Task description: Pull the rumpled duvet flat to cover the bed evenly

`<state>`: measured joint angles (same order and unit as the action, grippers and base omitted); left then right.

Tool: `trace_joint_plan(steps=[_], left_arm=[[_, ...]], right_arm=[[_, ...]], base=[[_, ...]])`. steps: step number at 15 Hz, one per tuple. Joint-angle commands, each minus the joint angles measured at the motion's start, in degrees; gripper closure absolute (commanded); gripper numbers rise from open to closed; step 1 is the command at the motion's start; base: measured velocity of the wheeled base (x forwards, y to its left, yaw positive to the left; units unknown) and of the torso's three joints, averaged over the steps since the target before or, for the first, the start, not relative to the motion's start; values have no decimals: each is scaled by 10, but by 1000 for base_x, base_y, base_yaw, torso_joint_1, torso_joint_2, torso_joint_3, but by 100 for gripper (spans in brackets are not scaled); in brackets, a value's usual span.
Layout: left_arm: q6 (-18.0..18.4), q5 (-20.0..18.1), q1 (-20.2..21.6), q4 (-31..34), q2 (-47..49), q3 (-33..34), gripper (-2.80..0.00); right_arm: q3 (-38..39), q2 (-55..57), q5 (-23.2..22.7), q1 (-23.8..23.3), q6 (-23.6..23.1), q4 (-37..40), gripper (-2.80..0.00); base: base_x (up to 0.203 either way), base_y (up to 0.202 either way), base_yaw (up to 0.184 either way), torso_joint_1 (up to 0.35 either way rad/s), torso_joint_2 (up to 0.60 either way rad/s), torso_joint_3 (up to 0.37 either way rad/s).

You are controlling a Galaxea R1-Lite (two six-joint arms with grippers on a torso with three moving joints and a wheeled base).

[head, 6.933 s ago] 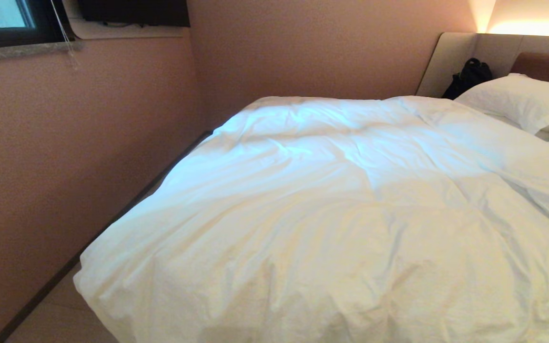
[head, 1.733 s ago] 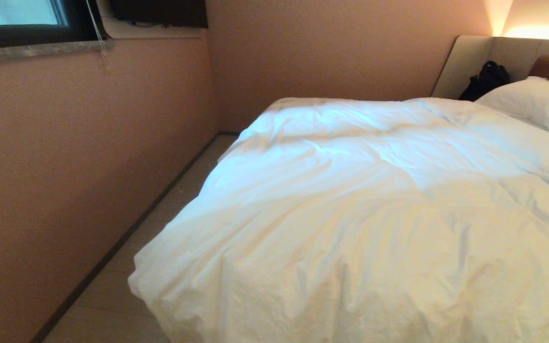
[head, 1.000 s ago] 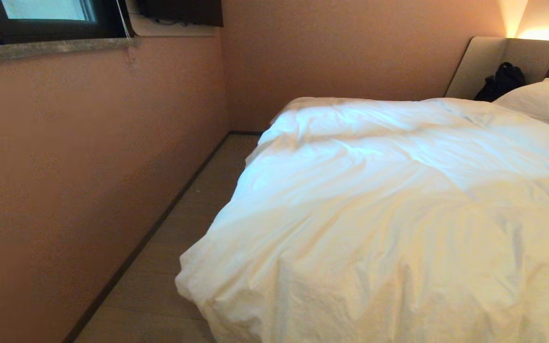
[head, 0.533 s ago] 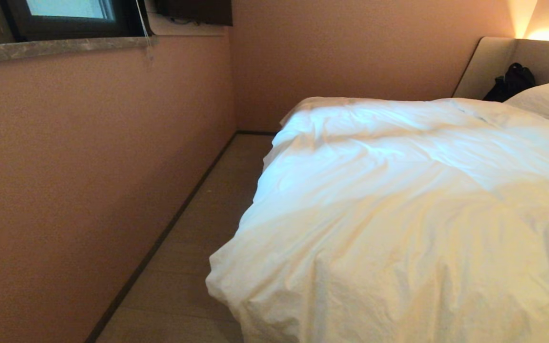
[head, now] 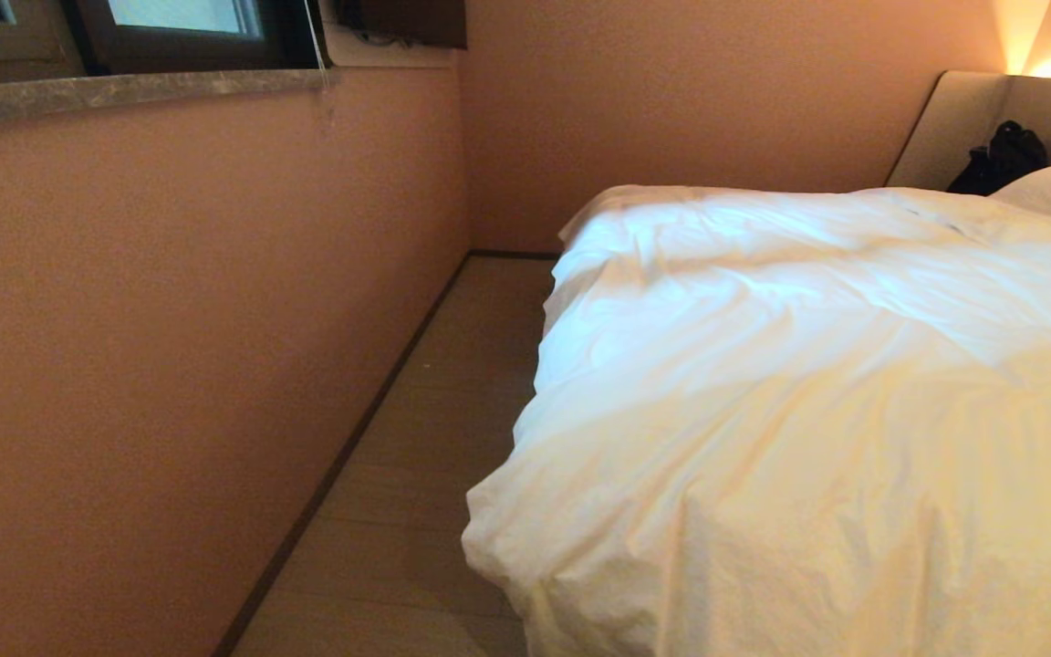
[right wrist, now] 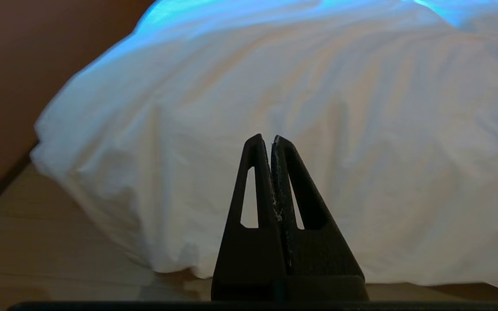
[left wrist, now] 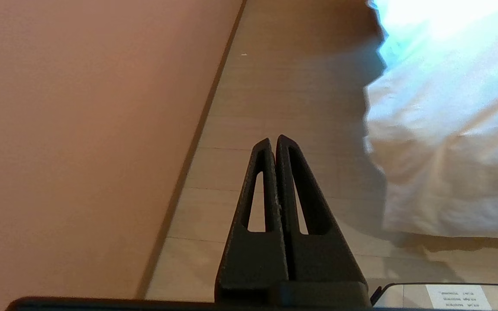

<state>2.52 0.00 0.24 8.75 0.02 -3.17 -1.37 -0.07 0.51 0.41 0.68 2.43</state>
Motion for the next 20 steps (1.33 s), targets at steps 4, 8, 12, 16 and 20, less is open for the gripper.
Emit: trace_joint_plan(steps=[4, 8, 12, 16, 20], left_arm=[[-1, 0, 0, 0, 0, 1, 0], [-2, 1, 0, 0, 0, 1, 0], [-2, 1, 0, 0, 0, 1, 0], [-2, 1, 0, 0, 0, 1, 0], [-2, 0, 0, 0, 0, 0, 0]], right_arm=[[0, 1, 0, 0, 0, 0, 0], [0, 1, 0, 0, 0, 0, 0], [0, 1, 0, 0, 0, 0, 0], [0, 1, 0, 0, 0, 0, 0], [0, 1, 0, 0, 0, 0, 0]], base=[[0, 198, -1, 3, 4, 2], [0, 186, 0, 2, 2, 4], [0, 28, 0, 1, 0, 1], [0, 0, 0, 0, 0, 0], [0, 0, 0, 0, 0, 0]])
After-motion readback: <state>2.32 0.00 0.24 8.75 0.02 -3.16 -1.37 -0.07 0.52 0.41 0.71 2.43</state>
